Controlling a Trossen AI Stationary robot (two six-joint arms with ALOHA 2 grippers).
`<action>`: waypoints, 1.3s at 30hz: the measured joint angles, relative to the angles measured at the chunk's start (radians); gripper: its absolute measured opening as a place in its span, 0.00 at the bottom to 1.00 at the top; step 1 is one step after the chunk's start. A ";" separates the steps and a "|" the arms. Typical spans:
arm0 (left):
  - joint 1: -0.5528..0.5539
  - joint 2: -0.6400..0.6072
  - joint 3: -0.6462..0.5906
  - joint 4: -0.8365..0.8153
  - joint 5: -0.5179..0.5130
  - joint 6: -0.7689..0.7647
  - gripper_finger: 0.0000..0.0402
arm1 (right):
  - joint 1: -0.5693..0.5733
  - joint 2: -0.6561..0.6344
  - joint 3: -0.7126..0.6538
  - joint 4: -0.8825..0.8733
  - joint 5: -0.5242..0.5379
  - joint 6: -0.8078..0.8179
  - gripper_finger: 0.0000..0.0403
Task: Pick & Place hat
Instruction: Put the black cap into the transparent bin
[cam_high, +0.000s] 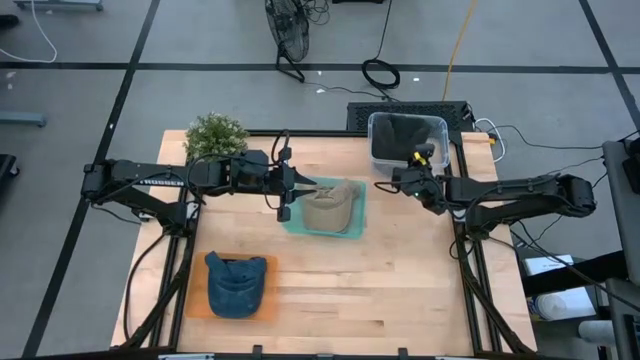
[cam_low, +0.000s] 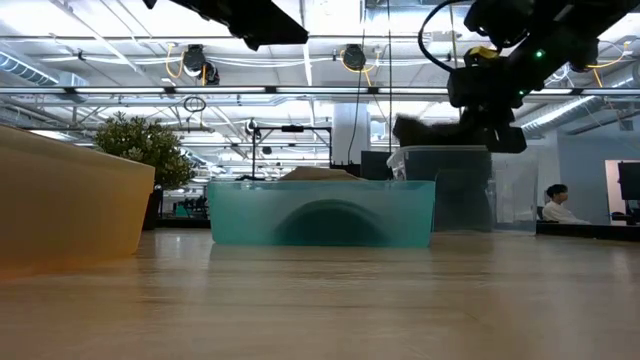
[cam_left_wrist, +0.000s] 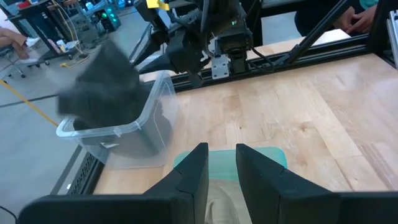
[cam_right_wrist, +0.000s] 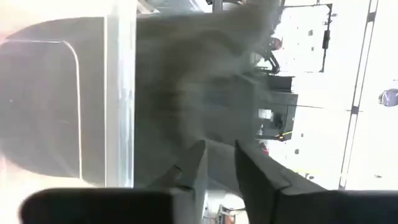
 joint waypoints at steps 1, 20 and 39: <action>0.000 0.000 0.000 0.000 0.000 0.000 0.23 | 0.000 -0.004 -0.002 0.000 0.001 0.009 0.19; 0.000 0.000 0.000 0.005 0.000 0.000 0.23 | -0.039 -0.126 0.075 0.088 -0.263 0.717 0.37; 0.000 0.000 0.000 0.038 0.000 -0.002 0.23 | -0.405 0.144 0.502 -0.568 -0.814 1.174 0.37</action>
